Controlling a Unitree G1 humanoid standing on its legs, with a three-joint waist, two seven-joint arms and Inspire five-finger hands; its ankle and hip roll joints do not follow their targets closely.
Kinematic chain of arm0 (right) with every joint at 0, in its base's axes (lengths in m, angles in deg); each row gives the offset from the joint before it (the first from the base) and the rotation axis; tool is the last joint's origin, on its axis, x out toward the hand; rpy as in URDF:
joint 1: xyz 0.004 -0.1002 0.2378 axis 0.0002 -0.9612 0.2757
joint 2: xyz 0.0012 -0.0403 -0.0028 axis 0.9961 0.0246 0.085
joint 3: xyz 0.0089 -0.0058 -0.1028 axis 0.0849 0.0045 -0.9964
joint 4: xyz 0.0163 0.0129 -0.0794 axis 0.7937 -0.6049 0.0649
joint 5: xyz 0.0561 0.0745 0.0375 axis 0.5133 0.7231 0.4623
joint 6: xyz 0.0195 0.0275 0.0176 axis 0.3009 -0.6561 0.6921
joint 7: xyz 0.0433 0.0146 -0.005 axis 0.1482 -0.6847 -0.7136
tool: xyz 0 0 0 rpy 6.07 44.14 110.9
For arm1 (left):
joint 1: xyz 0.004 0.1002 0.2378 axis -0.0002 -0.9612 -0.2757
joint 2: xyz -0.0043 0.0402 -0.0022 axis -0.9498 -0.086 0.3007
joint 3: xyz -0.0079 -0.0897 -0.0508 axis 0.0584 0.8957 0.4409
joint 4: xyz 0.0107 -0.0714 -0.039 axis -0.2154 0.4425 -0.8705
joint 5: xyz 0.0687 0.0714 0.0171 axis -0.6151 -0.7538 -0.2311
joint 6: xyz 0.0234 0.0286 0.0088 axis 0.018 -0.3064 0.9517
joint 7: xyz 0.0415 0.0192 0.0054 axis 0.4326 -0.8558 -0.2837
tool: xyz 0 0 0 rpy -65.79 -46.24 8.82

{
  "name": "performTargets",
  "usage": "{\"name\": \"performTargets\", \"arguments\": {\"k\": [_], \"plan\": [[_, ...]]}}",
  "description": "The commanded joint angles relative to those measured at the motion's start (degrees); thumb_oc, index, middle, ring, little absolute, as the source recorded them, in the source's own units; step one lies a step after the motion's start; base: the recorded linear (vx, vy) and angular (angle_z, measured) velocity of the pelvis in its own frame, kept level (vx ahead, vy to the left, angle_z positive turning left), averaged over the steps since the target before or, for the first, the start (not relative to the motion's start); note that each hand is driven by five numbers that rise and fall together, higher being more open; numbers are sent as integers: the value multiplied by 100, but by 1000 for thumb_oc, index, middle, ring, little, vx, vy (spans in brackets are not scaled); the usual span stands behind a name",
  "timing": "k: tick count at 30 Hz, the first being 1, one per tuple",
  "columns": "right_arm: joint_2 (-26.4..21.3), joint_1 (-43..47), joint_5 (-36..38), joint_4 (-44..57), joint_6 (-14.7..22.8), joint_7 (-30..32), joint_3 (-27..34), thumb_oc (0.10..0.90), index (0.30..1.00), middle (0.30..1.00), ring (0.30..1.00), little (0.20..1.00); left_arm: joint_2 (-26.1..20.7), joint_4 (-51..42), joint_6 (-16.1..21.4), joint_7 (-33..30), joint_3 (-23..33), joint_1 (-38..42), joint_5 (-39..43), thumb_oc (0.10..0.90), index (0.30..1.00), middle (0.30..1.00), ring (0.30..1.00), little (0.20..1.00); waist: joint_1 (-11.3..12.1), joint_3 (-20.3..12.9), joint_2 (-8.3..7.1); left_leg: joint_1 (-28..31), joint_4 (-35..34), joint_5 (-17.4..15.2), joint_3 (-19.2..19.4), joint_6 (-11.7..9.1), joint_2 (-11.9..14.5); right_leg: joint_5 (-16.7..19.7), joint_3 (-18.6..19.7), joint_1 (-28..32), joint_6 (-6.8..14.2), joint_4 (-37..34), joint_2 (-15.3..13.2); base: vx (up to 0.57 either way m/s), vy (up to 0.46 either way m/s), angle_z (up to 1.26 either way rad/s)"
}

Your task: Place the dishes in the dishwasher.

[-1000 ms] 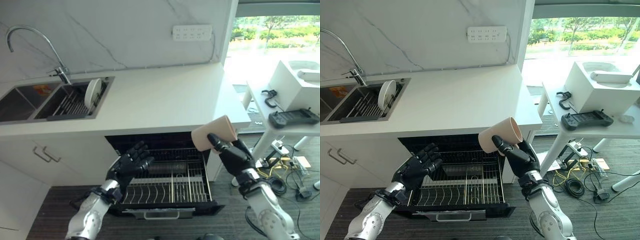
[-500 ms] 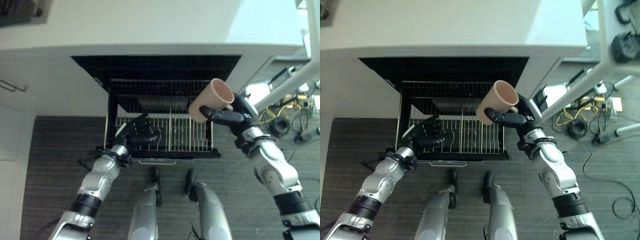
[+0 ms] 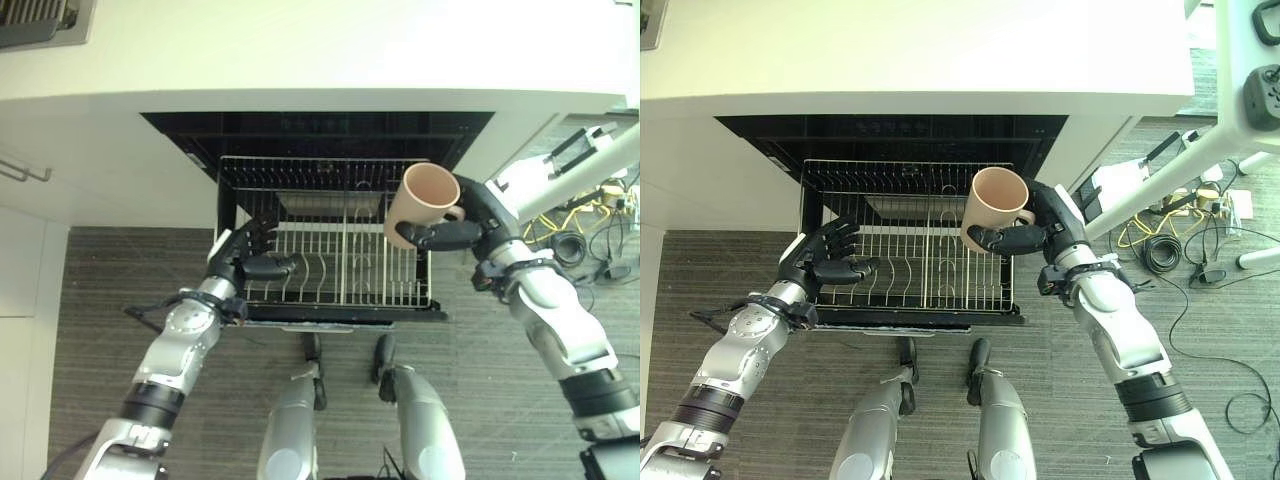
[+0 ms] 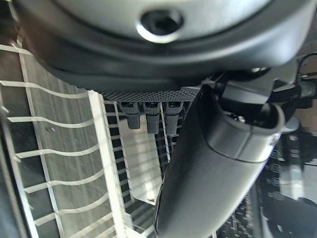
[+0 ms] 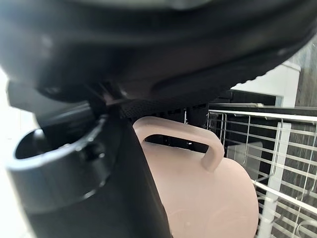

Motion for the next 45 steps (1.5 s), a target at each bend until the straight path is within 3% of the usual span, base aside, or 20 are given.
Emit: {"name": "performTargets", "arguments": {"k": [1, 5, 8, 13, 21, 24, 26, 28, 29, 30, 31, 45], "plan": [[-183, 539, -172, 152, 139, 5, 2, 400, 300, 300, 300, 300, -416, -422, 42, -131, 81, 162, -354, 800, 900, 900, 900, 900, 20, -525, -127, 85, 675, -1062, -52, -220, 162, -233, 240, 681, 821, -509, -338, -13, -30, 4], [-308, 728, -193, -140, -25, -27, -135, 400, 300, 300, 300, 300, -618, -395, -165, 24, 20, 168, -702, 800, 900, 900, 900, 900, 84, -505, -113, 90, 675, -1060, -65, -218, 144, -246, 214, 698, 820, -509, -341, -4, -11, 6], [-455, 913, -316, -520, -59, -57, -276, 400, 300, 300, 300, 300, -964, -443, -416, 482, -184, 202, -1356, 800, 900, 900, 900, 900, 164, -486, -80, 123, 675, -1109, -79, -219, 116, -289, 168, 754, 839, -509, -359, -1, -5, 2], [-679, 1414, -327, -1383, -85, -10, -623, 400, 300, 300, 300, 300, -1455, -607, -659, 1074, -456, 428, -1513, 800, 900, 900, 900, 900, 299, -441, 17, 140, 675, -1111, -106, -221, 89, -306, 81, 801, 845, -509, -396, -6, 0, 3], [-584, 2093, -12, -2965, 113, -113, -1130, 400, 300, 300, 300, 300, -1419, -745, -890, 1540, -848, 621, -1253, 800, 900, 900, 900, 900, 552, -420, 111, 154, 675, -1108, -219, -221, 19, -325, -95, 897, 836, -509, -439, 10, -22, 11], [-585, 2126, 105, -3019, 95, -134, -1143, 400, 300, 300, 300, 300, -1416, -747, -898, 1592, -850, 617, -1265, 800, 900, 900, 900, 900, 562, -416, 119, 155, 675, -1108, -229, -220, 15, -326, -111, 903, 839, -509, -446, 0, 0, 0], [-367, 2259, 735, -3537, -22, -172, -1141, 400, 300, 300, 300, 300, -1454, -841, -960, 1848, -971, 603, -1180, 800, 900, 900, 900, 900, 637, -404, 185, 142, 675, -1078, -261, -212, -17, -306, -149, 899, 811, -509, -447, 0, 0, 0], [-328, 2266, 702, -3636, -71, -184, -1183, 400, 300, 300, 300, 300, -1444, -931, -1037, 1880, -993, 602, -1087, 800, 900, 900, 900, 900, 651, -382, 208, 174, 675, -1113, -265, -206, -31, -338, -153, 934, 814, -509, -449, 0, 0, 0], [-322, 2280, 742, -3715, -65, -207, -1209, 430, 345, 345, 345, 345, -1454, -959, -1015, 1884, -996, 581, -1065, 800, 900, 900, 900, 900, 661, -372, 222, 178, 675, -1109, -265, -204, -33, -334, -167, 942, 811, -509, -454, 0, 0, 0], [-298, 2294, 794, -3767, -65, -198, -1213, 565, 547, 547, 547, 547, -1445, -989, -1019, 1866, -1008, 569, -1030, 800, 900, 900, 900, 900, 665, -371, 235, 184, 675, -1108, -271, -203, -39, -331, -169, 947, 810, -509, -453, 0, 0, 0], [-285, 2305, 867, -3805, -77, -201, -1203, 800, 900, 900, 900, 900, -1439, -999, -1008, 1863, -1017, 562, -1017, 800, 900, 900, 900, 900, 669, -371, 244, 190, 675, -1110, -280, -200, -47, -332, -172, 954, 809, -509, -453, 0, 0, 0], [-433, 2424, 714, -3643, -309, -17, -1079, 800, 900, 900, 900, 900, -1394, -1232, -960, 1643, -1021, 387, -902, 800, 900, 900, 900, 900, 619, -290, 272, 287, 675, -1132, -254, -167, -46, -291, -146, 1005, 811, -509, -432, 0, 6, 1]]}}
